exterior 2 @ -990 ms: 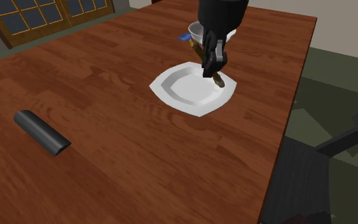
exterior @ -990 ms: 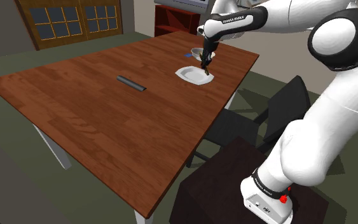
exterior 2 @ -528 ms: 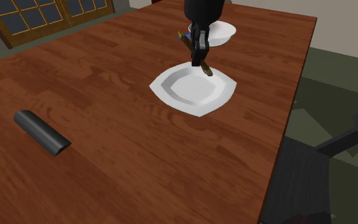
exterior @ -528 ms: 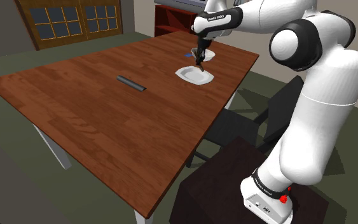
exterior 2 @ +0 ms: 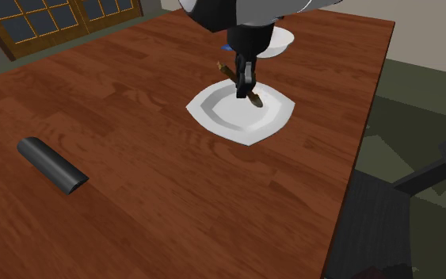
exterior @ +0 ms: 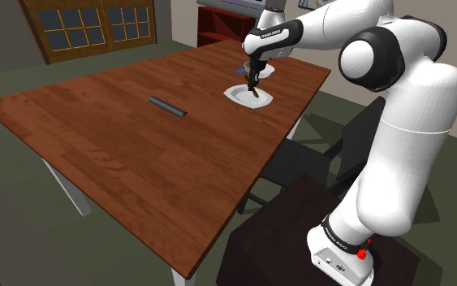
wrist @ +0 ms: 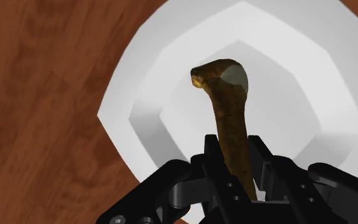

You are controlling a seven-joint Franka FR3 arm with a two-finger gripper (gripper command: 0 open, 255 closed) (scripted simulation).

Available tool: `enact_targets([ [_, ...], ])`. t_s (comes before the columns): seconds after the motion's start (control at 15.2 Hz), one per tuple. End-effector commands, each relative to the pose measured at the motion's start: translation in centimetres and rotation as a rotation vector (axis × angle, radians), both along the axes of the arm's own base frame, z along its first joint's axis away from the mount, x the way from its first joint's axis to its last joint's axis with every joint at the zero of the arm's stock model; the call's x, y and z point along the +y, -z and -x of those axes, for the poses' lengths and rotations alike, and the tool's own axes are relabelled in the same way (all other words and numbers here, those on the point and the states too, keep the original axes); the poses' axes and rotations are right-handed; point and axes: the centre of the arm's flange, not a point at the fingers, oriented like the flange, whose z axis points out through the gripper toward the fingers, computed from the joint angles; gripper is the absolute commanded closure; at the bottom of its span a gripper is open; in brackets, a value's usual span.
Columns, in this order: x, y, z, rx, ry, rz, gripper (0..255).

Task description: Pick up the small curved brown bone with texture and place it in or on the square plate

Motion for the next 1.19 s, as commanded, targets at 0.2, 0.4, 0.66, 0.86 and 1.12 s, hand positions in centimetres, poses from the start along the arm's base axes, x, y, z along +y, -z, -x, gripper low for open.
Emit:
enact_targets([
  [0.2, -0.2, 2.9, 0.1, 0.003, 0.002, 0.000, 255],
  [0.4, -0.2, 3.2, 0.1, 0.003, 0.002, 0.000, 255],
  [0.66, -0.2, 3.2, 0.1, 0.003, 0.002, 0.000, 255],
  [0.86, -0.2, 3.2, 0.1, 0.003, 0.002, 0.000, 0],
  [1.12, -0.2, 3.2, 0.1, 0.003, 0.002, 0.000, 0],
])
